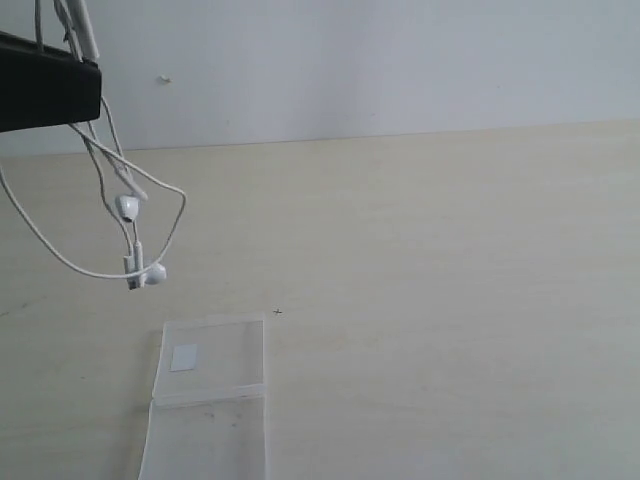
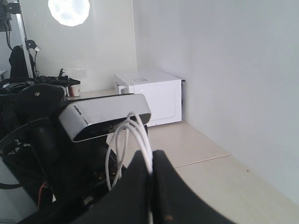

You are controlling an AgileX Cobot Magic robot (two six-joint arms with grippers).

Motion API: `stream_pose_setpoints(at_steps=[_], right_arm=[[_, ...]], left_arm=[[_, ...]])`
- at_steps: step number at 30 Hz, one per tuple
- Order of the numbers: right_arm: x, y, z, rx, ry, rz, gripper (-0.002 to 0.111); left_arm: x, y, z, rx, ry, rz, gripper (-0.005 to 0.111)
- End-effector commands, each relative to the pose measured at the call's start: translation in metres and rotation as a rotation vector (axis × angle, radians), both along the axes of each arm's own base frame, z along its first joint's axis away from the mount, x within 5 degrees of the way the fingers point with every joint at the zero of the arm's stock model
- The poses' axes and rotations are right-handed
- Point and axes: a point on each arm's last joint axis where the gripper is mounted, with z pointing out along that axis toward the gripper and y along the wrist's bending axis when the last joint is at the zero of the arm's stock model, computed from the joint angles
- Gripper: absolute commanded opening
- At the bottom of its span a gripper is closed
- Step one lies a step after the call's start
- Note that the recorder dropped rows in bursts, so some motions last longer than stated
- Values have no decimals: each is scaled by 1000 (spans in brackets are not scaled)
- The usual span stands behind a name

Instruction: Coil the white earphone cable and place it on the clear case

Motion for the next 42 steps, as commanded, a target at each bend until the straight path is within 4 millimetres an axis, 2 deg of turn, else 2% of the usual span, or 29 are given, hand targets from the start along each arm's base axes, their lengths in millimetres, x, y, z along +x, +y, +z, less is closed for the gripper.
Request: stream_pose_setpoints(at_steps=[1, 6, 15, 24, 27, 30, 33, 40, 41, 42], right_arm=[[1, 0, 3, 11, -7, -6, 0], [0, 0, 3, 16, -4, 3, 0], [-1, 0, 3, 18, -5, 19, 0], [-1, 0, 4, 22, -4, 18, 0], [-1, 0, 4, 23, -4, 21, 0], [-2, 0, 4, 23, -5, 23, 0], [-2, 0, 4, 23, -5, 23, 0], [-2, 0, 4, 22, -7, 23, 0], [-2, 0, 4, 22, -7, 23, 0], [-2, 0, 3, 17, -11, 24, 0]], left_arm=[[0, -1, -1, -5, -1, -5, 20], [1, 0, 0, -10, -6, 5, 24], [1, 0, 0, -15, -7, 9, 48], [1, 0, 0, -17, -7, 9, 49], [1, 0, 0, -17, -7, 9, 44], [4, 0, -1, -17, 4, 10, 28], [8, -1, -5, -22, 31, -10, 18], [13, -2, -10, -19, 55, -22, 16], [14, -1, -10, -16, 46, -17, 14], [14, -1, -10, -11, 35, -16, 6]])
